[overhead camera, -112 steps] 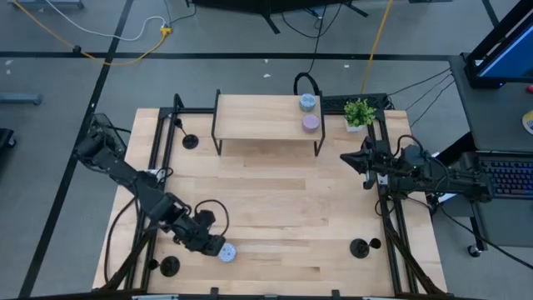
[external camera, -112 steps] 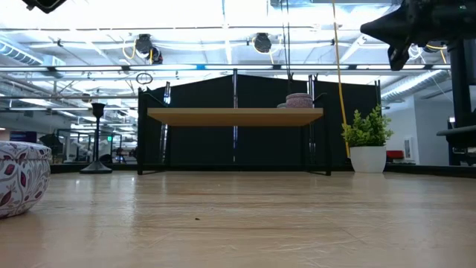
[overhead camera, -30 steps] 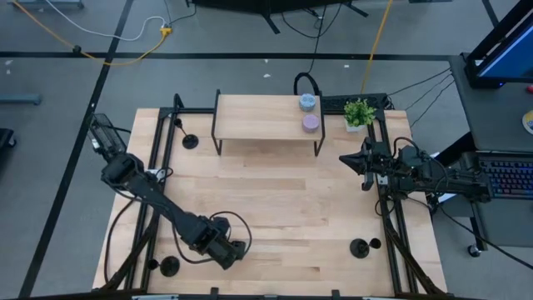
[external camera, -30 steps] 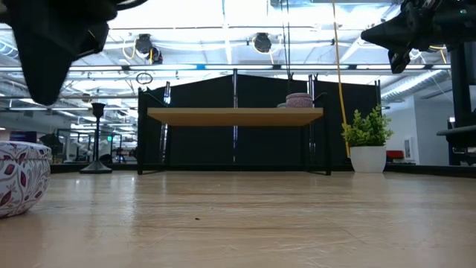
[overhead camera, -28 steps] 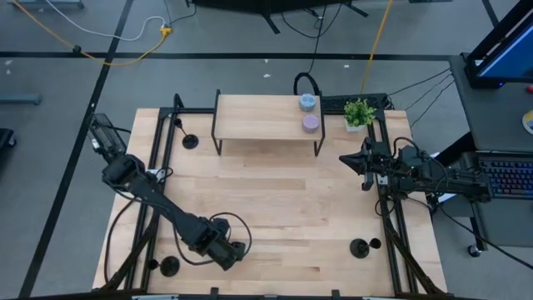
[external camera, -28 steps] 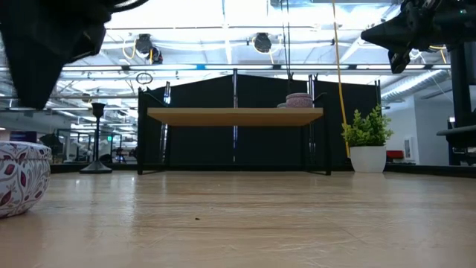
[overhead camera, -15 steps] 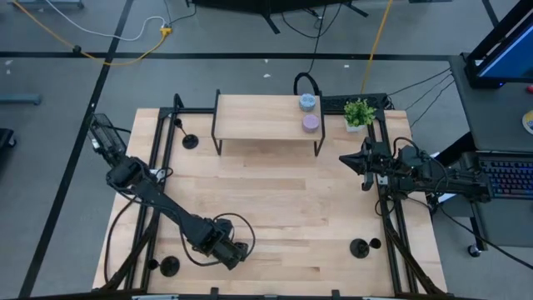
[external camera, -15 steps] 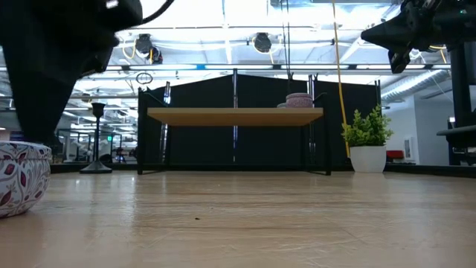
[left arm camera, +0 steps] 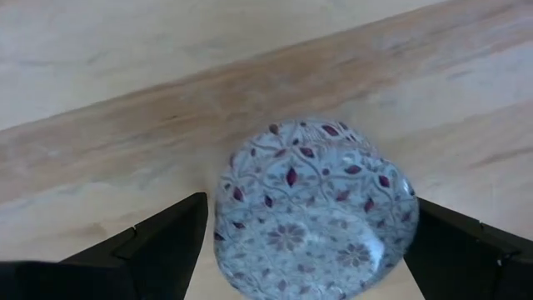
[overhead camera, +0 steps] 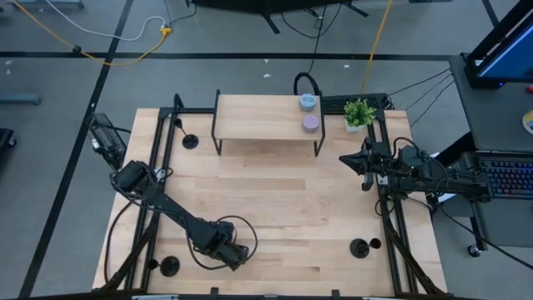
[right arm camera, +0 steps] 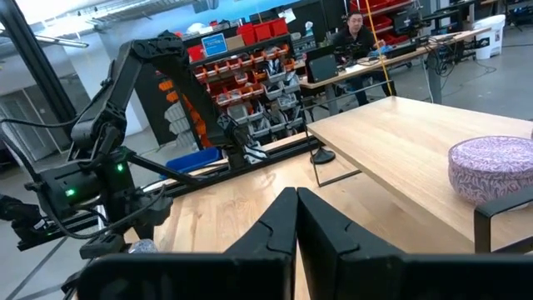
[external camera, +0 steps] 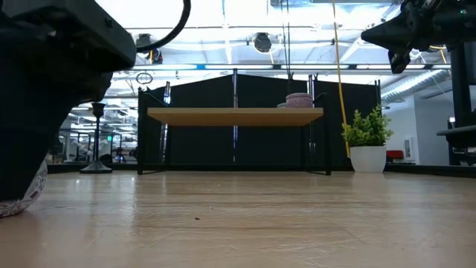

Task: Pick & Place candle stick holders
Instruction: Put the red scented candle on the shelf

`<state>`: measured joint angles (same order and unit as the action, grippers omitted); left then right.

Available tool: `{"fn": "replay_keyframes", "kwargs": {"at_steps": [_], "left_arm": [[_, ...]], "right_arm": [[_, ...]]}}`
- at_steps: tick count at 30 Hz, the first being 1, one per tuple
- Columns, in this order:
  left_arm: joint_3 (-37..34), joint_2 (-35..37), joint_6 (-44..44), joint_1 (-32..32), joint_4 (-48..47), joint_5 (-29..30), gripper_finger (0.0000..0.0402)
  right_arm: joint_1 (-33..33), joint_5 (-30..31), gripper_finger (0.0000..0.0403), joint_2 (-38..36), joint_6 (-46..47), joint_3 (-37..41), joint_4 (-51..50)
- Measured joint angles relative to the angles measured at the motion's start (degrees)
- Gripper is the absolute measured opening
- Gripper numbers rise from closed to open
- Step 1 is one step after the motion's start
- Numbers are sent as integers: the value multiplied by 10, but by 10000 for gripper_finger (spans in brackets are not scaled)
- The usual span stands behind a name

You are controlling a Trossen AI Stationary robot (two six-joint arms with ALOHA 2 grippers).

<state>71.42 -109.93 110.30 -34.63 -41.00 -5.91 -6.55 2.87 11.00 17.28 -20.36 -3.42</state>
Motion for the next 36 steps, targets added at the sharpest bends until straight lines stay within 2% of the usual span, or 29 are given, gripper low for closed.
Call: {"fn": "replay_keyframes", "kwargs": {"at_steps": [12,17,21,36], "left_arm": [[0,-4,-3,1,10,14,365],[0,-4,-3,1,9,7,365],[0,-4,-2,1,2,-25,365],[0,-4,25,6,2,-16,357]], "right_arm": [[0,0,2,0,0,0,-3],[0,0,2,0,0,0,-3],[0,0,2,0,0,0,-3],[0,0,2,0,0,0,-3]]}}
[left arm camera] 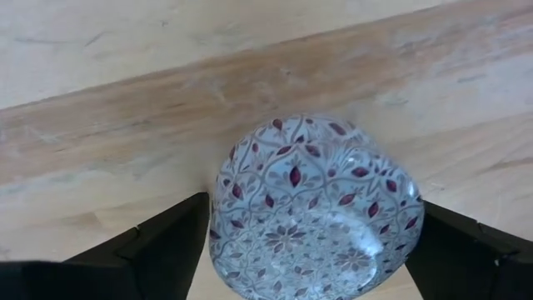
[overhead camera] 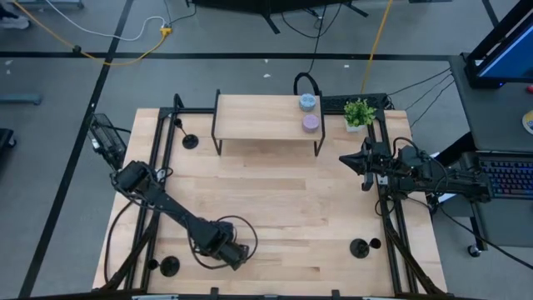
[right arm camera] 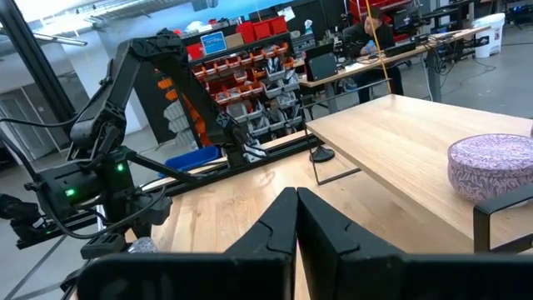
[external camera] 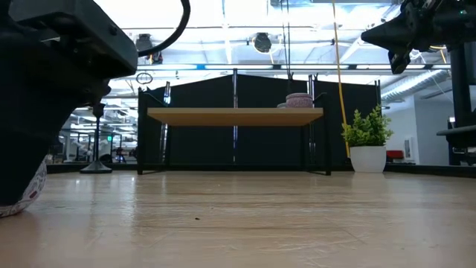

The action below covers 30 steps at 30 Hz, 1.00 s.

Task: Pick & Place candle stick holders
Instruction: Put the red scented candle on the shelf

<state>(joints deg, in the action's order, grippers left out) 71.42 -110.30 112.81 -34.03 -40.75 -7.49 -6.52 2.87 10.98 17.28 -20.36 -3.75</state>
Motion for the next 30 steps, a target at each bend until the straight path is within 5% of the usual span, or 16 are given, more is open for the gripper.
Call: {"fn": "replay_keyframes", "kwargs": {"at_steps": [7,30], "left_arm": [[0,0,-22,9,7,4,299],[0,1,-65,29,21,0,311]], "right_arm": [[0,0,2,0,0,0,0],[0,0,2,0,0,0,0]]}}
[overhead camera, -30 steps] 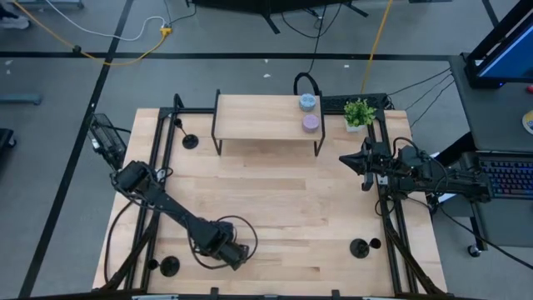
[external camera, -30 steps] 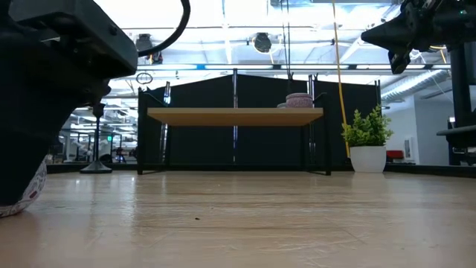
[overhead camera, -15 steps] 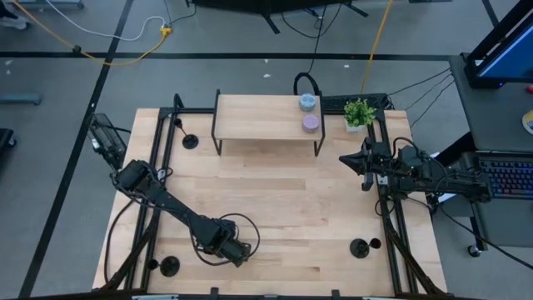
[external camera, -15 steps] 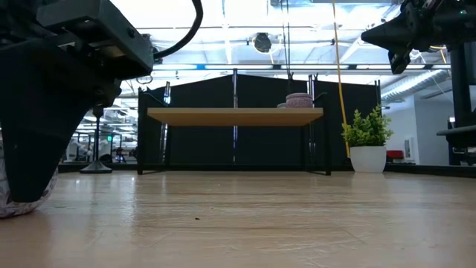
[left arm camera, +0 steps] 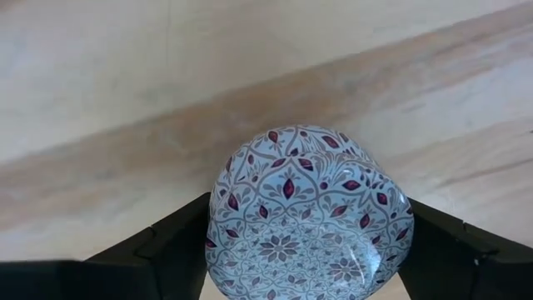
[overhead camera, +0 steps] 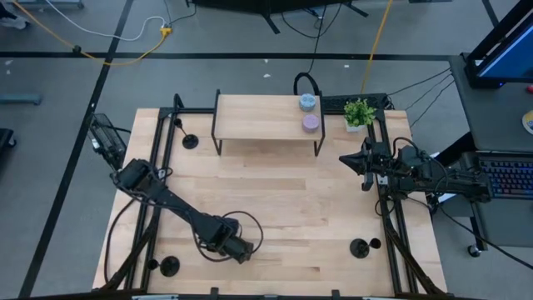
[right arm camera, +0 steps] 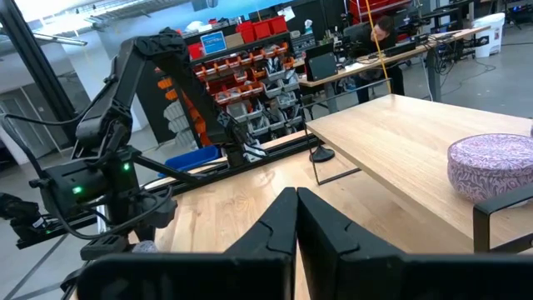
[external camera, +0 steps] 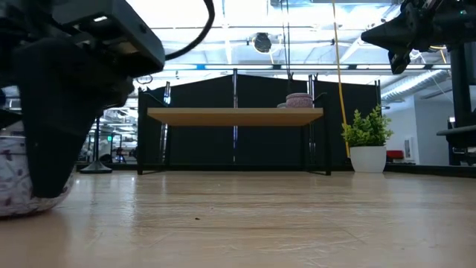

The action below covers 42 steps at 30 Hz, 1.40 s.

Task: Pick & Place candle stick holders
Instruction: Put the red scented candle on the shelf

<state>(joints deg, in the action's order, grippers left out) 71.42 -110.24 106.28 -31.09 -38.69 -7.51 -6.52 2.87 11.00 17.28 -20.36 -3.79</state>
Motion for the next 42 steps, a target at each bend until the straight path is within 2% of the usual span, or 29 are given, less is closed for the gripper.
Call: {"fn": "replay_keyframes", "kwargs": {"at_steps": [6,14,22,28,34,38,42], "left_arm": [[0,5,-66,28,2,0,299],[0,31,-167,76,13,6,311],[0,62,-249,129,29,26,299],[0,97,-291,170,33,35,314],[0,142,-352,224,46,52,300],[3,174,-401,270,71,68,305],[50,184,-488,321,74,82,307]], "right_arm": [[0,0,2,0,0,0,0],[0,0,2,0,12,0,-11],[0,0,2,0,15,0,-13],[0,0,2,0,15,0,-12],[0,0,2,0,15,0,-12],[0,1,2,0,14,0,-12],[0,3,2,0,14,0,-12]]}}
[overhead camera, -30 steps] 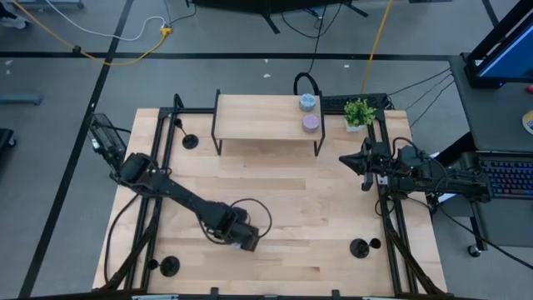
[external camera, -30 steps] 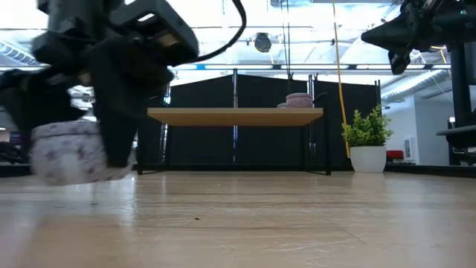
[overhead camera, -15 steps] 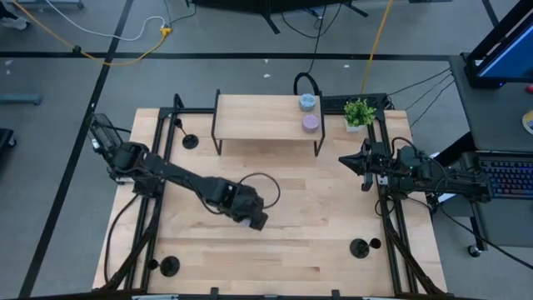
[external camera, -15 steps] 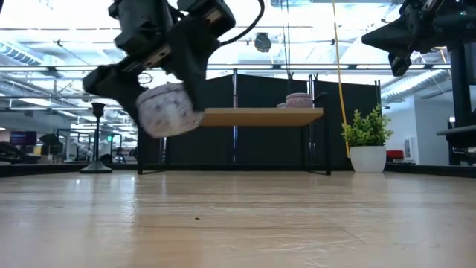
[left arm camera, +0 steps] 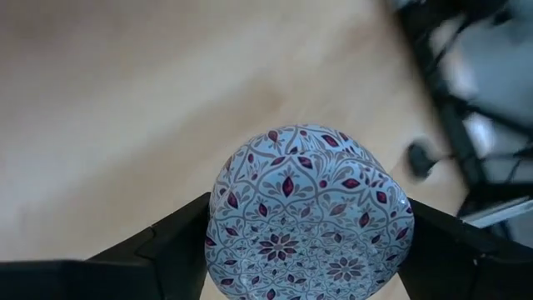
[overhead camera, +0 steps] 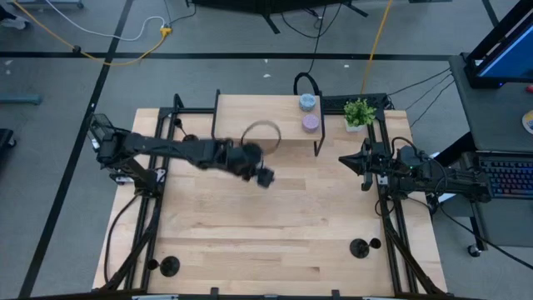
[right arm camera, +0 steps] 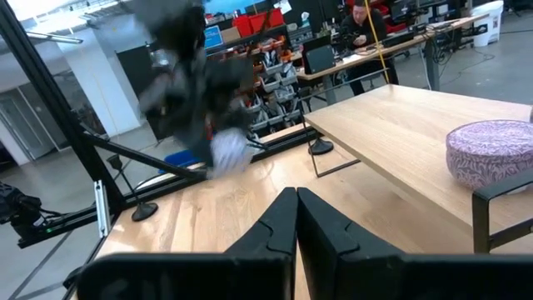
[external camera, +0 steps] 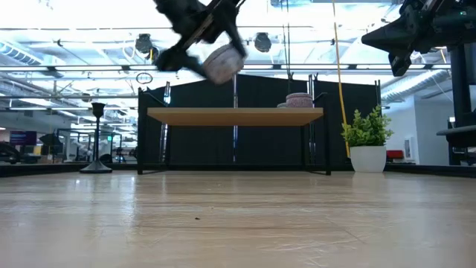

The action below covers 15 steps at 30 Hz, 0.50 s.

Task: Pick & Place candle stick holders
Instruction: Put the red scented candle on the shelf

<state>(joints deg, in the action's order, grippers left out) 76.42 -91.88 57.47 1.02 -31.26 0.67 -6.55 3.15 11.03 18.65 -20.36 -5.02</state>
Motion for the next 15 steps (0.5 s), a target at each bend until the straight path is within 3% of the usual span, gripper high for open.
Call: {"fn": "replay_keyframes", "kwargs": {"at_steps": [7,15], "left_arm": [[132,-21,-187,99,-13,17,304],[253,-80,-320,196,-85,31,305]], "right_arm": [[0,2,2,0,2,0,0],[0,21,2,0,23,0,3]]}}
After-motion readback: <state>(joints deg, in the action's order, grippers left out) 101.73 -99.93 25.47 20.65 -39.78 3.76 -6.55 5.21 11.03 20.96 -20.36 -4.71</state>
